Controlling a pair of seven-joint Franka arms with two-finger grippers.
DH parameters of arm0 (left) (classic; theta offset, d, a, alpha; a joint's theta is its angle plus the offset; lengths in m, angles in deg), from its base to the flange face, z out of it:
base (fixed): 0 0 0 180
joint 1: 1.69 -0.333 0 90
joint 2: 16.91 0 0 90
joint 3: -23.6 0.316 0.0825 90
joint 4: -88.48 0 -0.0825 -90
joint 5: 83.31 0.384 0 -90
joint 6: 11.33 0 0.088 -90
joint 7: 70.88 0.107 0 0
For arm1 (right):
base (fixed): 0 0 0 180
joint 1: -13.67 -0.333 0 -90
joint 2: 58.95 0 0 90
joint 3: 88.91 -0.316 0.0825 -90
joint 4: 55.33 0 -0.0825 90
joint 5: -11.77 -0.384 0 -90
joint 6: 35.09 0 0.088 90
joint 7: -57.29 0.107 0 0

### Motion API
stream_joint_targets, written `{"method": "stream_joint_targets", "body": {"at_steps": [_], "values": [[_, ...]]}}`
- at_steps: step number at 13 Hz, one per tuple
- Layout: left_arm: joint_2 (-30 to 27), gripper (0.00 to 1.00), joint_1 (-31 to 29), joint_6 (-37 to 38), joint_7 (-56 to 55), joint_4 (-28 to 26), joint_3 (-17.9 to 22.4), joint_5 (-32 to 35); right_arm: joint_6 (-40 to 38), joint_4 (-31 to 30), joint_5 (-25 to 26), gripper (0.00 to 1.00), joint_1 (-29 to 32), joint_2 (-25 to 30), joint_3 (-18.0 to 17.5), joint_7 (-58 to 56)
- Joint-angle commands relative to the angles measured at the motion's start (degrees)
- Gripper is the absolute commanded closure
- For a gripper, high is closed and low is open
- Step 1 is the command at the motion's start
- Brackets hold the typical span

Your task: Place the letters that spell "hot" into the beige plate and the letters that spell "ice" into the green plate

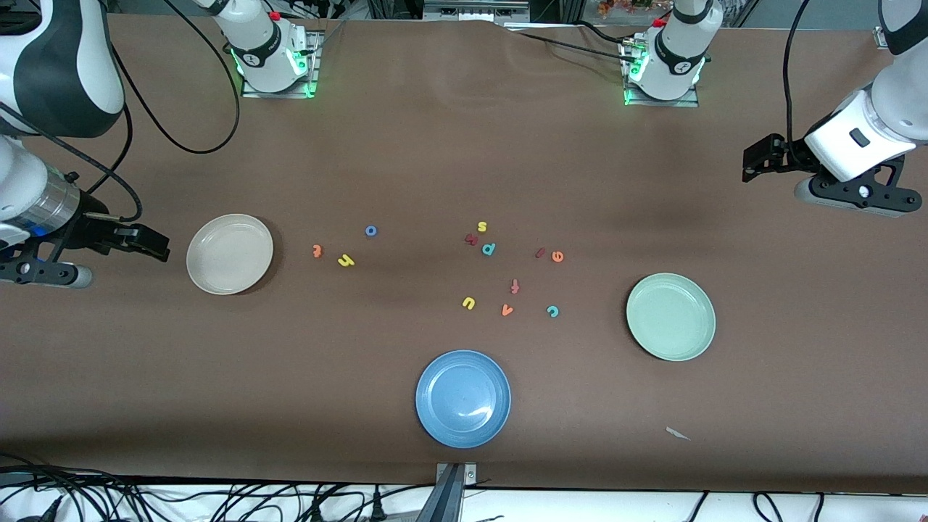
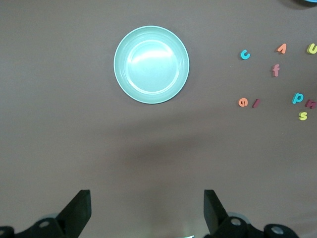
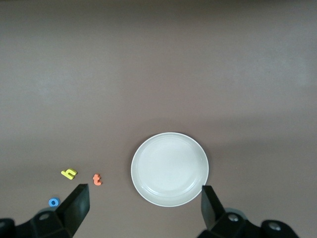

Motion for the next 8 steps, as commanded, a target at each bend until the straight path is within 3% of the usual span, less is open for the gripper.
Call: {"method": "stream_joint_targets", "body": {"at_steps": [1, 8], "values": [[-0.9, 0.0, 0.4, 0.4, -0.6, -0.9, 0.0, 1.5, -0.8, -0.1, -0.6, 0.0, -0.3, 0.8, 0.0, 0.6], [-0.9, 0.0, 0.5, 0.4, -0.5, -0.8, 0.0, 1.5, -0.8, 0.1, -0.6, 0.0, -0.2, 0.8, 0.0, 0.1]]}}
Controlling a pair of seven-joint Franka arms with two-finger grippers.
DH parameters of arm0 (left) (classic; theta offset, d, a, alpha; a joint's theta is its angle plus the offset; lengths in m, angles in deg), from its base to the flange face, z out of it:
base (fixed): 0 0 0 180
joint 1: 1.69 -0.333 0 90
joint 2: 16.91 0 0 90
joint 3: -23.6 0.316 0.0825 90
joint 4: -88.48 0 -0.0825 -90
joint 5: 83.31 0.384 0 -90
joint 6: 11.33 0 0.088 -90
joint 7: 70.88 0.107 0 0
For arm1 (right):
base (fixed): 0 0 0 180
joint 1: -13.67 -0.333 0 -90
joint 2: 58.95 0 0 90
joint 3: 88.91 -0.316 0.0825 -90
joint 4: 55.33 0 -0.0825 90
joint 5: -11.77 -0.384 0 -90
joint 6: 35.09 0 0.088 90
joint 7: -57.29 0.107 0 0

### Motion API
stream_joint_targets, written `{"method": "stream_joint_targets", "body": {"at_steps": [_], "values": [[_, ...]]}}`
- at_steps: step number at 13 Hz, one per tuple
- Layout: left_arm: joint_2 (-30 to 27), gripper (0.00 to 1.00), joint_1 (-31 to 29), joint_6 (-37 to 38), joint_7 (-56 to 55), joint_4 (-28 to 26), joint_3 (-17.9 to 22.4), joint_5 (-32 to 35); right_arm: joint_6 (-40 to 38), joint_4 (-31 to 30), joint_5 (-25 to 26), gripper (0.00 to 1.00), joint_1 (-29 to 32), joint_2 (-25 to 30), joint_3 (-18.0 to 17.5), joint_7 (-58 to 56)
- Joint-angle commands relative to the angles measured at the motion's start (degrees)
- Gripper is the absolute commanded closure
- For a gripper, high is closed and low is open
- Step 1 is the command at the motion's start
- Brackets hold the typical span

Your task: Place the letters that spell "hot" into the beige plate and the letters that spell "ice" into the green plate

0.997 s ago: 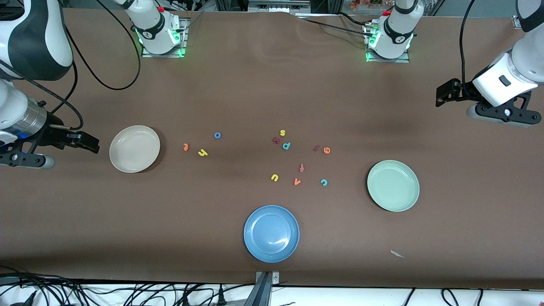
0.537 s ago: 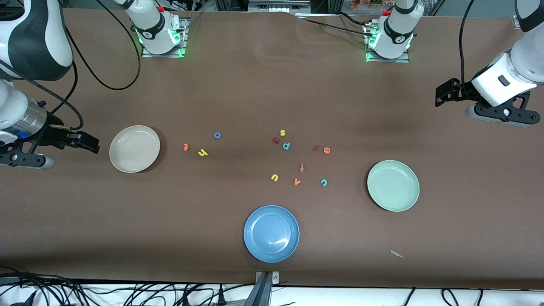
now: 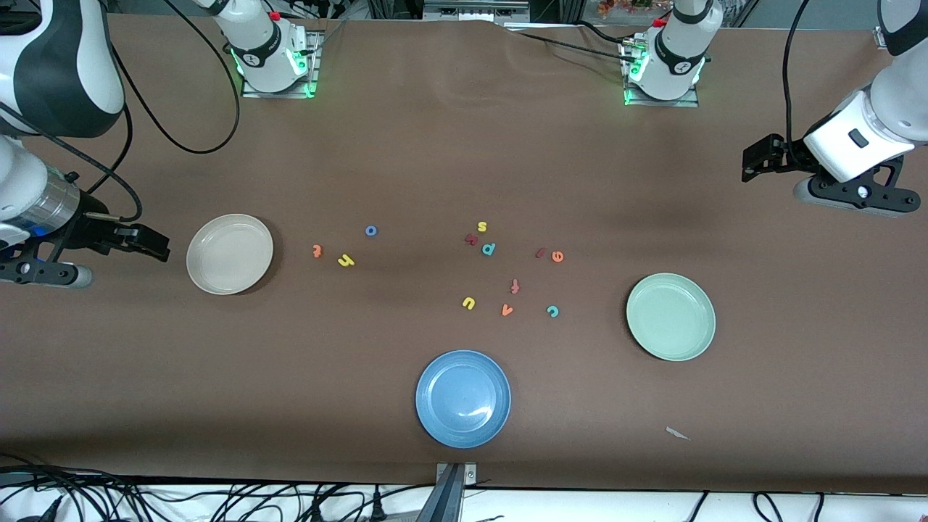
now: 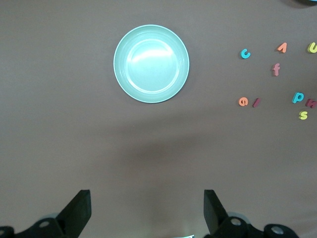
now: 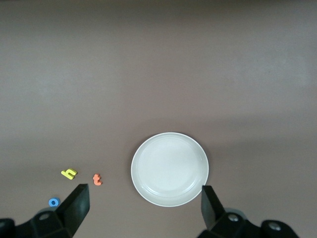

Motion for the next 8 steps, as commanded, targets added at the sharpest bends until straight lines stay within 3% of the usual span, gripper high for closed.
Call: {"method": "stream_joint_targets", "body": {"at_steps": [1, 8], "values": [[-0.9, 0.0, 0.5, 0.4, -0.5, -0.8, 0.0, 1.5, -0.8, 0.1, -0.6, 0.0, -0.2, 0.8, 0.0, 0.1], [-0.9, 0.0, 0.6, 0.4, -0.8, -0.6, 0.0, 1.5, -1.9, 0.2, -0.7, 0.0, -0.2, 0.8, 0.0, 0.2]]}}
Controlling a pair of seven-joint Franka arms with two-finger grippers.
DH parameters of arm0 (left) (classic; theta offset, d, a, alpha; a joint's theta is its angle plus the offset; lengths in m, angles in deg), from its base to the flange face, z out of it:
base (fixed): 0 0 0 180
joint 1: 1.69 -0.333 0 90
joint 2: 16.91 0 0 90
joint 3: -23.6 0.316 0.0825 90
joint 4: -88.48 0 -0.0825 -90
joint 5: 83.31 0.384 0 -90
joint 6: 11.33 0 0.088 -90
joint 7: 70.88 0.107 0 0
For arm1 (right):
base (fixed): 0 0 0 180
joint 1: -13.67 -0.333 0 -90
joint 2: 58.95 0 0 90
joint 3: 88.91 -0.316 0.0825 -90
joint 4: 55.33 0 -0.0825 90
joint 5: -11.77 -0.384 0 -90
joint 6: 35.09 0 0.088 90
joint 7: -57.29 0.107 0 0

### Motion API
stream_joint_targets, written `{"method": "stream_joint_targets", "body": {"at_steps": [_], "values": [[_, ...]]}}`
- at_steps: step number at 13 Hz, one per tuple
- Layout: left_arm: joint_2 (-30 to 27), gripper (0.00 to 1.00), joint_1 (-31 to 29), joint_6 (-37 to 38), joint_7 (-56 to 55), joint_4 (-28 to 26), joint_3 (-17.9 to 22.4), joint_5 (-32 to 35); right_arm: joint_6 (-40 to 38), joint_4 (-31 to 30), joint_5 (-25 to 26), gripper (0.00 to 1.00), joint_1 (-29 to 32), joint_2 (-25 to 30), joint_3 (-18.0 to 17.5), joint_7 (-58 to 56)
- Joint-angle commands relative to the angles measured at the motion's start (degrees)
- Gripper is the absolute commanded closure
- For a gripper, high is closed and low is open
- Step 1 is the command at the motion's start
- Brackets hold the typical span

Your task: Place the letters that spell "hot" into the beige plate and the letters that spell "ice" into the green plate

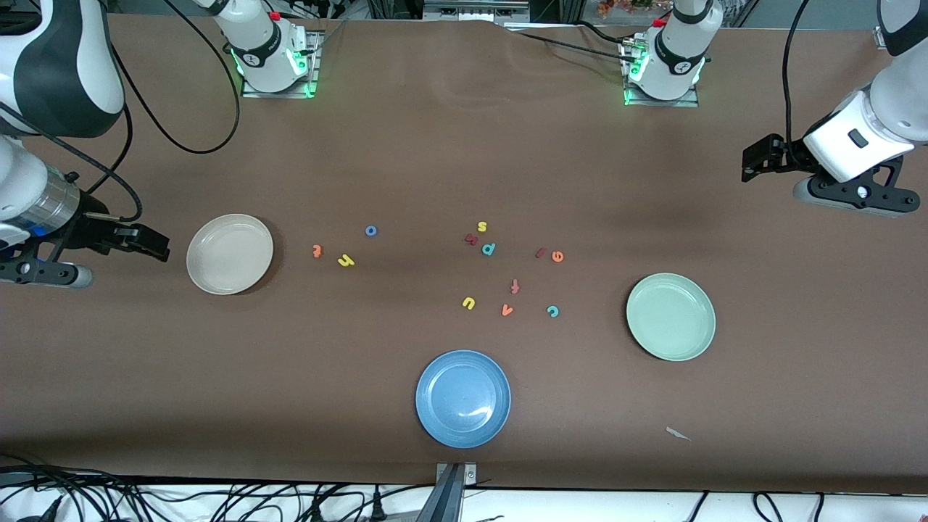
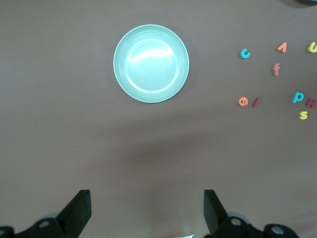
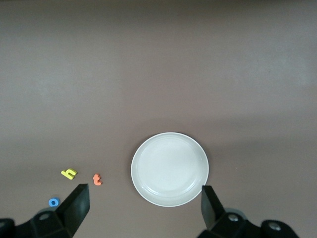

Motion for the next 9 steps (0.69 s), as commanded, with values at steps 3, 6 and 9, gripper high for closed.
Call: {"method": "stream_joint_targets", "body": {"at_steps": [3, 6, 9], "values": [[-0.9, 0.0, 0.7, 0.4, -0.8, -0.6, 0.0, 1.5, -2.1, 0.2, -0.5, 0.0, -0.2, 0.9, 0.0, 0.3], [-0.9, 0.0, 0.9, 0.4, -0.8, -0.6, 0.0, 1.5, -2.0, -0.2, -0.2, 0.0, -0.5, 0.8, 0.0, 0.1], [-0.8, 0.0, 1.0, 0.4, -1.1, -0.6, 0.0, 1.5, -2.1, -0.5, 0.0, 0.0, -1.1, 0.8, 0.0, 0.1]]}}
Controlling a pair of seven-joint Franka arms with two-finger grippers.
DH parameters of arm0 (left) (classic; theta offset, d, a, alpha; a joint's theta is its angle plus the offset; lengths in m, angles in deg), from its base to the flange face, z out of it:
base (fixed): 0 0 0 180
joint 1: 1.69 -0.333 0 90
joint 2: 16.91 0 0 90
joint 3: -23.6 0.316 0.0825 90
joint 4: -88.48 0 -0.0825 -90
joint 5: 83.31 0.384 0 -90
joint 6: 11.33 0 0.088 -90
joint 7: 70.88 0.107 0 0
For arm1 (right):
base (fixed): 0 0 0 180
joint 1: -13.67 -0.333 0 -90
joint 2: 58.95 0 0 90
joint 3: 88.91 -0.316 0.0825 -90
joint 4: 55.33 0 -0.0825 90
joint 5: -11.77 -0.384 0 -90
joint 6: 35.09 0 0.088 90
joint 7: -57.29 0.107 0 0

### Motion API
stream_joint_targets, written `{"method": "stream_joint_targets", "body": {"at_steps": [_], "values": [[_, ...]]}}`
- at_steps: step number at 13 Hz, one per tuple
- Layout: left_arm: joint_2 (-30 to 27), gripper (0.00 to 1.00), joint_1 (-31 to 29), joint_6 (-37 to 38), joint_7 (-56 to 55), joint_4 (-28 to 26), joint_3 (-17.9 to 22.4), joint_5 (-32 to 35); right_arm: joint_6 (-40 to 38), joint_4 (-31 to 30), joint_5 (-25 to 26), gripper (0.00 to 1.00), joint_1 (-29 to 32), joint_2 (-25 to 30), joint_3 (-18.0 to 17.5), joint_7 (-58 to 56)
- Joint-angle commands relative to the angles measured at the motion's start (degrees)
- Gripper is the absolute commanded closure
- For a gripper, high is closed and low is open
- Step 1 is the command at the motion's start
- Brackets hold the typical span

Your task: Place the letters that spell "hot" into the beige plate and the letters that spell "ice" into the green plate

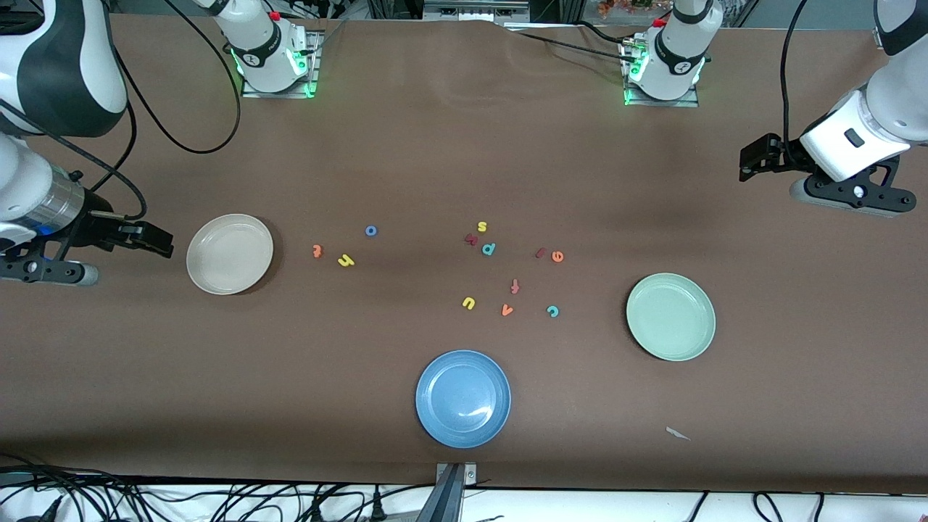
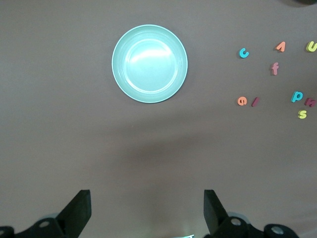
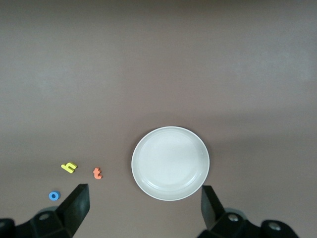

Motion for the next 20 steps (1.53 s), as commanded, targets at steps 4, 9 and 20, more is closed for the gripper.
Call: {"method": "stream_joint_targets", "body": {"at_steps": [4, 9, 20], "values": [[-0.6, 0.0, 0.8, 0.3, -1.0, -0.6, 0.0, 1.2, -0.7, -0.8, -0.1, 0.0, -0.6, 0.8, 0.0, 0.1], [4.9, 0.0, 2.6, -0.8, -1.4, -0.1, -2.0, 1.0, -0.7, -1.2, -0.3, 0.0, -3.1, 0.6, -0.1, 0.7], [24.6, 0.0, 7.5, -31.2, -0.3, 0.5, -7.3, 0.8, 11.2, -12.1, -0.6, 0.01, -10.4, -6.8, -0.8, 7.7]]}}
